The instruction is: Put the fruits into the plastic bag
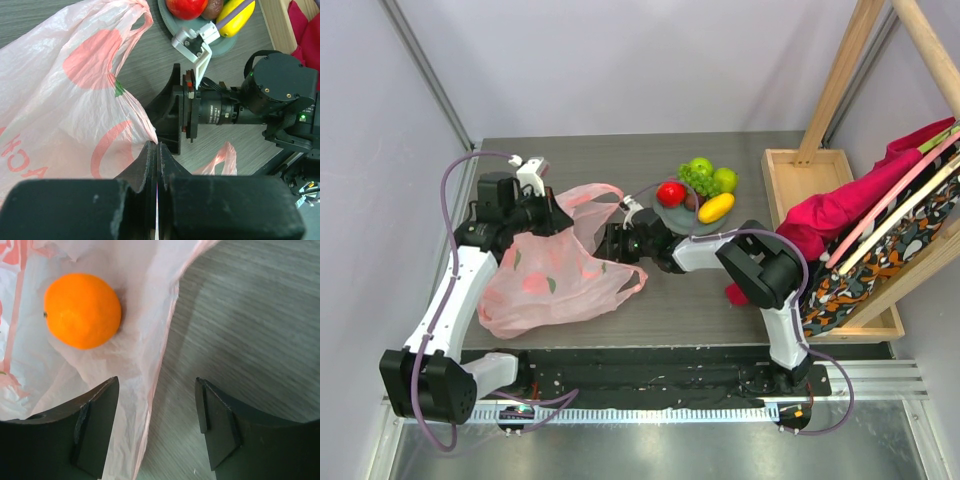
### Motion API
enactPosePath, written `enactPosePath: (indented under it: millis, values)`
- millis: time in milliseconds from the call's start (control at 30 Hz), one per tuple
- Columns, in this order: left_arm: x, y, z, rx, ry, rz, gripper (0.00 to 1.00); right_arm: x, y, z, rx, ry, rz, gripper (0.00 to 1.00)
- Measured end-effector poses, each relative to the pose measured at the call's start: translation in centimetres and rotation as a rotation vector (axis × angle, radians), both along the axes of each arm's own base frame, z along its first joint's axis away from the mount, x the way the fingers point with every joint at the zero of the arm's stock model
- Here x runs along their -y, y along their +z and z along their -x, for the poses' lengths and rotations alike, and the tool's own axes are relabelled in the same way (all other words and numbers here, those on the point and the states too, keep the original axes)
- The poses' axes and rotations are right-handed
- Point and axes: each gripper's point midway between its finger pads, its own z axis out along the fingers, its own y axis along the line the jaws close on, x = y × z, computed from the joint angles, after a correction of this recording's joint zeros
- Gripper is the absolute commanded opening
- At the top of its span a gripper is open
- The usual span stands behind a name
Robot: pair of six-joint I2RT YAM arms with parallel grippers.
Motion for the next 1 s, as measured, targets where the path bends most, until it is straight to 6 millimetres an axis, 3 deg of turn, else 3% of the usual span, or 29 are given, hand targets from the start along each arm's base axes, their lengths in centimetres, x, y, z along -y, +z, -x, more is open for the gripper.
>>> enactPosePath:
  millis: [133,233,333,400,533,633,733,1000]
  values:
    - [0.2,0.0,0.1,-0.005,-0.007,0.007,0.00,-0.9,-0.1,-0.3,0.003,0.005,-0.007,0.63]
    - [0.3,-0.1,0.1,-0.010,-0.012,0.012,0.00,-1.4,-0.3,-0.3,0.006,0.001,-0.003,0.50]
    - [0.3,-0.1,0.1,-0.014,-0.015,0.017,0.00,-1.7,-0.8,-0.4,0.002,-0.008,0.005,0.16]
    - [0.4,-0.1,0.2,-0.015,-0.018,0.019,0.00,-1.7,-1.0,-0.5,-0.002,-0.017,0.013,0.03]
    - [0.5,-0.1,0.2,-0.019,-0.015,0.027,0.00,-1.3,-1.0,-0.7,0.005,-0.036,0.024,0.01]
    - [0.7,0.2,-0.1,-0.017,-0.012,0.045,0.00,-0.1,0.3,-0.7,0.031,-0.054,0.040,0.01]
    - [0.7,0.5,-0.4,-0.017,-0.006,0.053,0.00,0.9,4.3,-1.3,0.099,-0.076,0.024,0.01]
    - [-0.5,4.7,-1.8,0.099,0.062,0.026,0.00,4.3,22.0,-3.3,0.443,-0.157,-0.079,0.01]
